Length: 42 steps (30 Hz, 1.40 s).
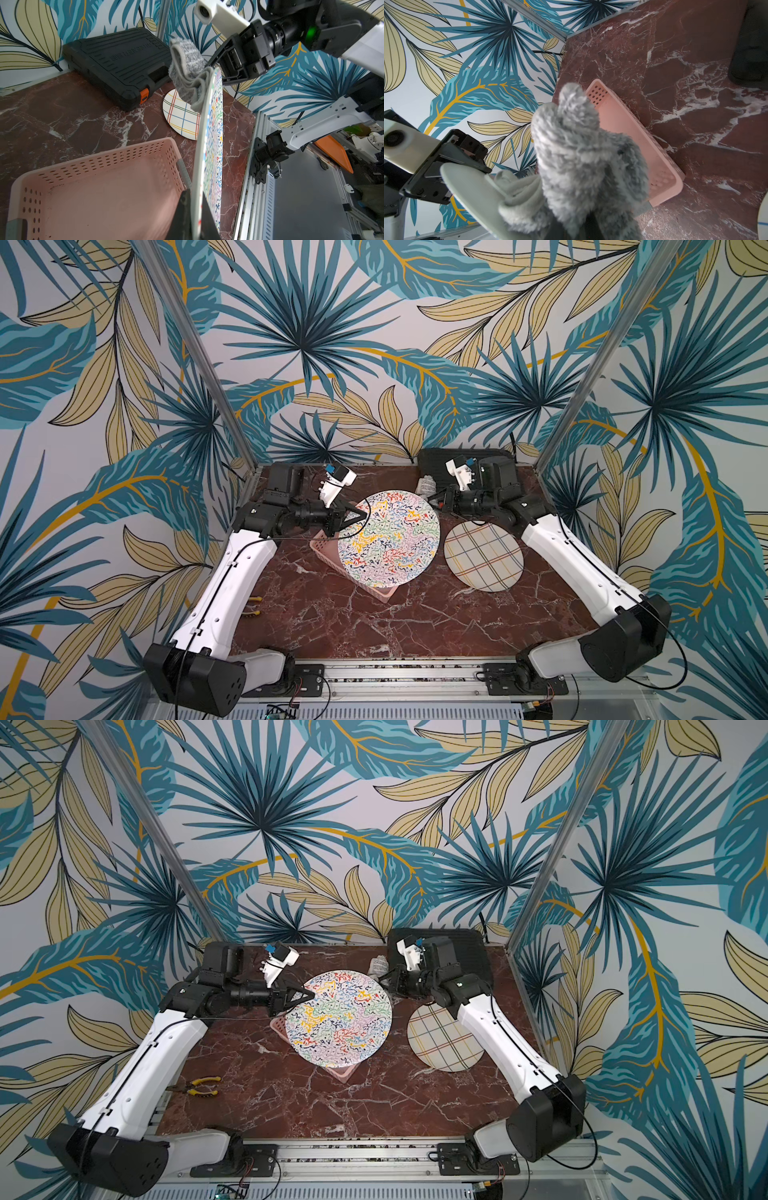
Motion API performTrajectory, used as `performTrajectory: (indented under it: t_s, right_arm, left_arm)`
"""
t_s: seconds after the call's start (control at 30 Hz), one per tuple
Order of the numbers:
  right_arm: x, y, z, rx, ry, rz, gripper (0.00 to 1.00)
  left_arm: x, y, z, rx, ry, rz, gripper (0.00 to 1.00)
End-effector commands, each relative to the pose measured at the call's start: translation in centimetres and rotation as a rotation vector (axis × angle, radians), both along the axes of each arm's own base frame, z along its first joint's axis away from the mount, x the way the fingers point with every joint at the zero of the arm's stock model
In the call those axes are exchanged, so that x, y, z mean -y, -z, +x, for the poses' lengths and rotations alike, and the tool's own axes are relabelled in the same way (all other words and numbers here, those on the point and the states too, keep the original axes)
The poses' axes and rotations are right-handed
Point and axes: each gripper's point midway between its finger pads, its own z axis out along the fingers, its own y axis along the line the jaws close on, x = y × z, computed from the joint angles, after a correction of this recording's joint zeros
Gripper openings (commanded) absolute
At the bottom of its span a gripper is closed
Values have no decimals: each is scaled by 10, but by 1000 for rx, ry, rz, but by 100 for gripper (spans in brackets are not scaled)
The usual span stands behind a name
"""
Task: Wipe the wet plate dry
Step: Wipe the plate with towel.
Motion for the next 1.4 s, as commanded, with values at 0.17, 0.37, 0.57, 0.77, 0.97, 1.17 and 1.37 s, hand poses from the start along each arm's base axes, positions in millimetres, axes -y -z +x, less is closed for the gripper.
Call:
performTrajectory:
  t_s: [0.17, 0.37, 0.57, 0.77, 0.97, 1.17, 1.37]
  right_arm:
    - [-4, 12, -26, -73, -52, 36, 0]
    - [-4, 21, -24, -89, -42, 53, 0]
    - [-5, 27, -24, -89, -31, 81, 0]
    - [-3, 37, -27, -63, -14, 91, 0]
    - [-11, 44, -31, 2, -24, 72, 0]
    - [-16, 46, -39, 110, -27, 6, 0]
    - [-28, 50, -50, 265, -28, -129, 0]
  left_arm:
    - [-20, -39, 45, 99, -149, -112, 0]
    - [-26, -37, 57, 48, -194, -163, 0]
    - [-32, -26, 70, -14, -270, -187, 0]
    - [-34, -15, 81, -85, -302, -220, 0]
    - [-33, -11, 87, -122, -309, -257, 0]
    - [-38, -4, 94, -171, -332, -279, 0]
    - [-36, 1, 96, -213, -318, -303, 0]
